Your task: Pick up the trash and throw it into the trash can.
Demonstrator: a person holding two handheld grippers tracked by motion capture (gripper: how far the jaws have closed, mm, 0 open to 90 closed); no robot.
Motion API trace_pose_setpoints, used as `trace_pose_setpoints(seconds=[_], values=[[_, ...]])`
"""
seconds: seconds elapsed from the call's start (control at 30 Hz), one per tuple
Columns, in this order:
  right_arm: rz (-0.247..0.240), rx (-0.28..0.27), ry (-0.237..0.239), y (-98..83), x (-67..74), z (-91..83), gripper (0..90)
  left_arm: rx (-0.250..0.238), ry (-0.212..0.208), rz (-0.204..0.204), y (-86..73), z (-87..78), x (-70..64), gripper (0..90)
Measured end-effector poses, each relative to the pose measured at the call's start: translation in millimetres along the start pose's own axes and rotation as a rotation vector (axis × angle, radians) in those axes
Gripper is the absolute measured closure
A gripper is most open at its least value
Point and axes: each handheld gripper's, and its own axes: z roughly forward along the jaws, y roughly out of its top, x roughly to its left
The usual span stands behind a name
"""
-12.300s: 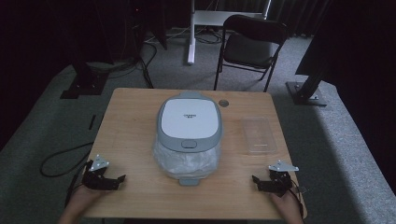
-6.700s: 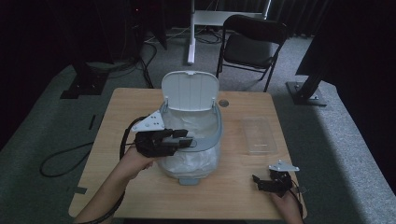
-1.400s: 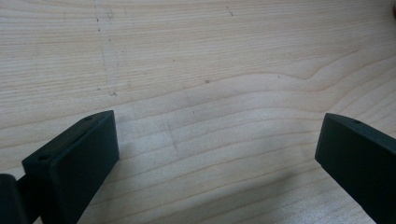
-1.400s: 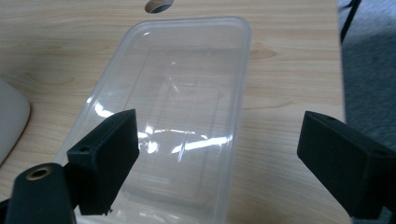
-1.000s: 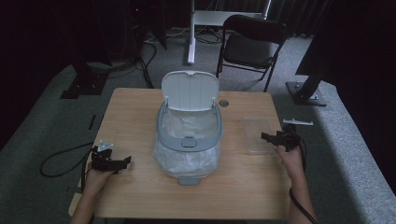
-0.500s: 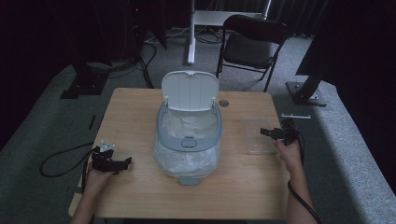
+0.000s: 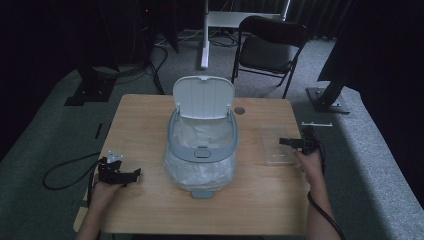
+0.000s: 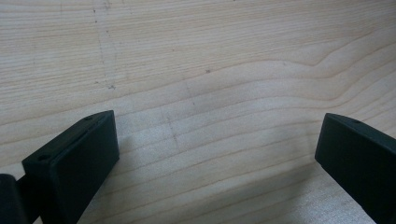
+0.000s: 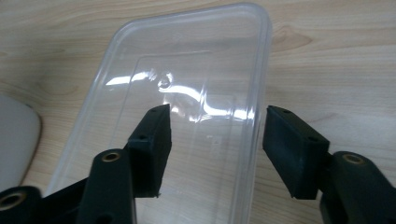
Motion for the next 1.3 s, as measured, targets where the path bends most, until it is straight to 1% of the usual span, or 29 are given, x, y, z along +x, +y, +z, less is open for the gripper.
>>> trace_pose_setpoints(seconds=[0.03,0.1,0.17,0.23,0.27,0.3,0.33,0.4,0.43,0.5,0.53,0.63,0.67,0.7,0.77,0.8,0.87,0.9,0.97,1.0,1.03,1.07,1.1,1.13,1.17,1.2,1.23,1.27,1.3], values=[[0.005,-0.001,-0.004,0.2,-0.1,0.0,42.4,0.001,0.001,0.001,0.1,0.1,0.0,0.6],[0.009,0.000,0.003,0.9,0.8,-0.7,50.2,0.002,0.000,0.001,0.4,0.2,0.2,0.6],[0.000,0.004,-0.013,2.2,3.5,-1.8,52.1,0.001,-0.001,-0.001,0.5,0.2,0.5,0.6],[-0.003,0.005,-0.010,2.6,3.6,-2.1,52.1,0.001,-0.001,-0.001,0.5,0.2,0.5,0.6],[0.003,-0.005,-0.008,2.9,3.6,-3.8,59.7,0.000,-0.002,-0.003,0.4,0.3,0.5,0.6],[0.005,-0.013,-0.008,2.7,3.6,-4.5,63.3,0.000,-0.002,-0.003,0.4,0.3,0.5,0.6],[0.000,-0.021,-0.023,2.3,4.0,-5.4,66.1,-0.002,-0.003,-0.005,0.4,0.2,0.7,0.6],[0.004,-0.017,-0.023,2.2,4.3,-5.7,67.7,-0.001,-0.001,-0.006,0.3,0.2,0.6,0.6],[0.001,-0.015,-0.012,1.4,5.4,-6.5,72.3,0.001,0.001,-0.002,0.4,0.2,0.3,0.6],[0.001,-0.014,0.002,0.8,6.2,-7.5,73.7,0.002,0.003,-0.001,0.5,0.3,0.1,0.6],[0.001,-0.017,0.019,0.5,6.4,-8.2,78.6,0.002,0.004,0.000,0.5,0.4,0.0,0.6],[0.011,-0.031,0.044,0.3,7.1,-10.8,80.5,0.002,0.006,0.001,0.5,0.5,-0.3,0.6],[0.011,-0.031,0.044,0.3,7.1,-10.8,83.8,0.004,0.011,0.003,0.6,0.7,-0.9,0.6],[-0.032,-0.022,0.031,-0.2,13.2,-12.4,84.3,0.004,0.010,0.001,0.7,0.6,-0.7,0.6],[-0.033,-0.017,0.055,-0.9,15.5,-12.4,84.4,0.003,0.009,0.000,0.6,0.6,-0.5,0.6],[-0.043,-0.021,0.052,-0.9,16.4,-13.2,84.4,0.003,0.008,0.000,0.6,0.6,-0.4,0.6],[-0.033,-0.032,0.064,-0.4,16.2,-14.8,84.3,0.004,0.012,0.001,0.7,0.8,-0.9,0.6],[-0.041,-0.032,0.052,0.0,16.8,-15.3,84.3,0.005,0.012,0.001,0.7,0.8,-0.9,0.6],[-0.021,-0.040,0.088,0.7,14.6,-16.1,83.5,0.004,0.011,0.000,0.7,0.7,-0.7,0.6],[-0.007,-0.045,0.085,1.0,13.8,-16.1,80.6,0.004,0.010,0.000,0.7,0.7,-0.6,0.6],[0.004,-0.046,0.095,1.3,12.3,-15.3,64.9,0.004,0.011,0.000,0.7,0.7,-0.6,0.7],[0.016,-0.041,0.118,1.6,10.9,-13.8,58.6,0.003,0.010,-0.002,0.7,0.7,-0.7,0.6],[0.011,-0.030,0.107,1.5,11.0,-12.5,67.7,0.003,0.008,-0.001,0.7,0.7,-0.4,0.6],[-0.008,-0.025,0.080,0.9,12.2,-12.6,75.1,0.001,0.006,-0.005,0.6,0.6,-0.2,0.6],[-0.013,-0.023,0.081,0.9,12.5,-12.5,75.1,-0.001,0.005,-0.008,0.6,0.6,0.1,0.6],[-0.014,-0.020,0.085,1.0,12.5,-12.6,79.6,-0.002,0.004,-0.010,0.6,0.6,0.4,0.6],[-0.028,-0.018,0.069,1.1,13.4,-12.9,81.2,-0.002,0.004,-0.014,0.7,0.6,0.7,0.6],[-0.035,-0.017,0.060,1.2,13.9,-13.2,78.4,-0.003,0.003,-0.014,0.7,0.6,1.0,0.6],[-0.035,-0.017,0.060,1.2,13.9,-13.2,78.4,-0.003,0.003,-0.014,0.7,0.6,1.0,0.6]])
